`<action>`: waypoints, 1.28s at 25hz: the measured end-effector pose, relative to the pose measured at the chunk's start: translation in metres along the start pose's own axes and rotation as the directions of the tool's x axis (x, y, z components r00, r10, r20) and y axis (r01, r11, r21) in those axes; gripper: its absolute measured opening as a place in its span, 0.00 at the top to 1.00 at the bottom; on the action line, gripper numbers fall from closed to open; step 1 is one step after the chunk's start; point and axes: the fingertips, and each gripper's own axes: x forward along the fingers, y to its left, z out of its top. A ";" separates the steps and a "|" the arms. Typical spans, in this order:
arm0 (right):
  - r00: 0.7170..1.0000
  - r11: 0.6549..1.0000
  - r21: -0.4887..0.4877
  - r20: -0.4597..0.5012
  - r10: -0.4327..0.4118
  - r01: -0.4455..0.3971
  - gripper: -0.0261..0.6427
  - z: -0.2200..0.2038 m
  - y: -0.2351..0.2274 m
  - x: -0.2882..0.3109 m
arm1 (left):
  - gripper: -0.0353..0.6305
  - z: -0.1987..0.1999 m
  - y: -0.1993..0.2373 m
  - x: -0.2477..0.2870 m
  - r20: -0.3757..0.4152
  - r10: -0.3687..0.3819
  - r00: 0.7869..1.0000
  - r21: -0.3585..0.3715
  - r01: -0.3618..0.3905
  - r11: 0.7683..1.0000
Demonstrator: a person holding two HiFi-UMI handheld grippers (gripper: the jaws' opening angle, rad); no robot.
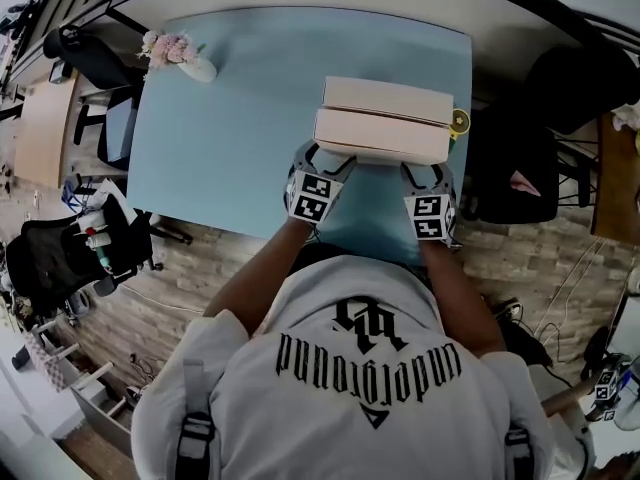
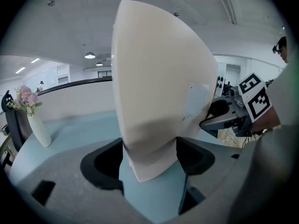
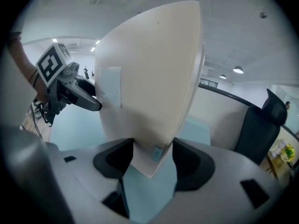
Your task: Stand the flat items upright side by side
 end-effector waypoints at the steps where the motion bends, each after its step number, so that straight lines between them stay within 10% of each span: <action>1: 1.000 1.000 0.006 -0.005 0.000 0.000 0.56 -0.003 0.000 0.001 | 0.40 -0.001 0.000 0.002 0.000 -0.004 1.000 0.004 0.004 1.000; 20: 0.999 0.998 0.050 0.024 0.034 -0.035 0.49 -0.003 0.003 -0.001 | 0.38 0.004 -0.001 -0.001 0.021 -0.031 0.999 0.011 0.031 0.999; 32: 0.979 0.999 0.032 0.203 0.024 -0.031 0.50 0.044 -0.007 -0.078 | 0.39 0.054 -0.008 -0.068 0.190 0.027 0.981 0.009 -0.029 1.000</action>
